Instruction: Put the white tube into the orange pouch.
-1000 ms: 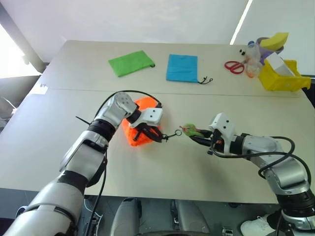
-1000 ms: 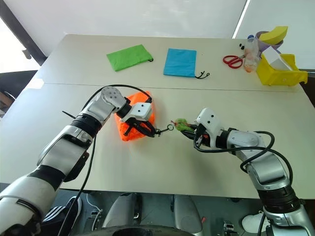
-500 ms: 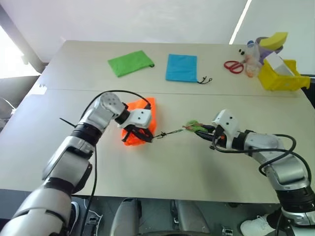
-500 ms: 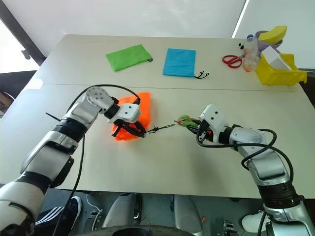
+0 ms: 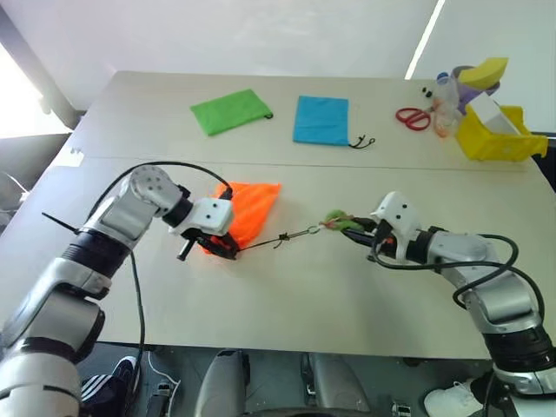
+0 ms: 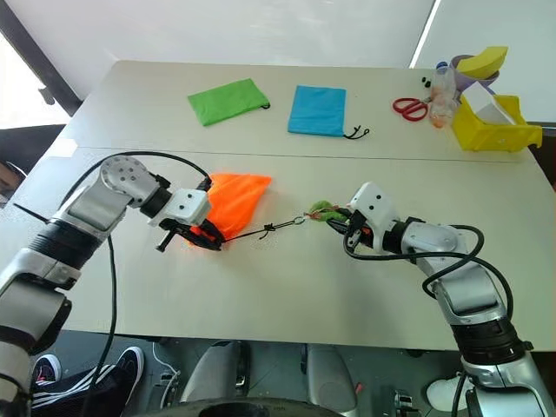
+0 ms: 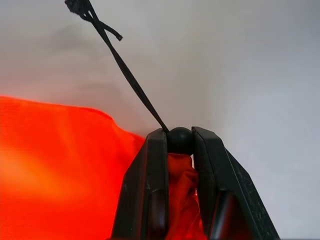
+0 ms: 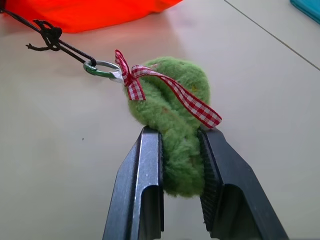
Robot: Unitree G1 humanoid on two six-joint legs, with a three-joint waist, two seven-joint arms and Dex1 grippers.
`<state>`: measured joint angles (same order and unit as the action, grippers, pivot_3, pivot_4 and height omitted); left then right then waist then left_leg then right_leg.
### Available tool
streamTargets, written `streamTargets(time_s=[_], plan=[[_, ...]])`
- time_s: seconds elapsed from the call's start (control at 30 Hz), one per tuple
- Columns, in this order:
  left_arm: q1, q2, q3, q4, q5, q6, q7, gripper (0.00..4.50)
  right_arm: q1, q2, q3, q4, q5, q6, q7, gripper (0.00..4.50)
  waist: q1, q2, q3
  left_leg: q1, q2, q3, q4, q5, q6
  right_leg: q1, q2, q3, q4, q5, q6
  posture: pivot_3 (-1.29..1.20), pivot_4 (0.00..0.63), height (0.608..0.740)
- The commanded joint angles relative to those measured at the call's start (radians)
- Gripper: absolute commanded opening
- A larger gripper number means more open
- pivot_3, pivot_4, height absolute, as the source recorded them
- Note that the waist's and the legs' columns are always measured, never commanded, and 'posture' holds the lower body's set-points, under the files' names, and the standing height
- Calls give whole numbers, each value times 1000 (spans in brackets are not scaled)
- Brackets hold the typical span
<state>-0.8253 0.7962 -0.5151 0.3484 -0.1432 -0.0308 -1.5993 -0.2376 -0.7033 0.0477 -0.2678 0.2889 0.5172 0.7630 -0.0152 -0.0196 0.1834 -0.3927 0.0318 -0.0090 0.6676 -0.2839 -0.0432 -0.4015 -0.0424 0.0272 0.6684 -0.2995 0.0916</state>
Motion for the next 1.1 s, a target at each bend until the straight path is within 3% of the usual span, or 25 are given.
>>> streamTargets(time_s=[0.03,0.17,0.6,1.1], plan=[[28,35,-3,-28,-26,18,-15,325,-8,-10,-38,0,-11,-6,-13,837,1,0,0,0,0,0,0,0,0,0,0,0,0,0,0,0,150,740],[41,34,-6,-20,-17,-12,-15,325,-6,-11,-36,-2,-12,-7,-14,837,1,0,0,0,0,0,0,0,0,0,0,0,0,0,0,0,150,740],[65,-141,70,-49,-20,67,43,325,29,-3,16,-63,-1,28,16,837,4,0,0,0,0,0,0,0,0,0,0,0,0,0,0,0,150,740],[50,-146,113,-36,-13,80,16,325,65,-39,29,-17,-86,-24,7,837,3,0,0,0,0,0,0,0,0,0,0,0,0,0,0,0,150,740]])
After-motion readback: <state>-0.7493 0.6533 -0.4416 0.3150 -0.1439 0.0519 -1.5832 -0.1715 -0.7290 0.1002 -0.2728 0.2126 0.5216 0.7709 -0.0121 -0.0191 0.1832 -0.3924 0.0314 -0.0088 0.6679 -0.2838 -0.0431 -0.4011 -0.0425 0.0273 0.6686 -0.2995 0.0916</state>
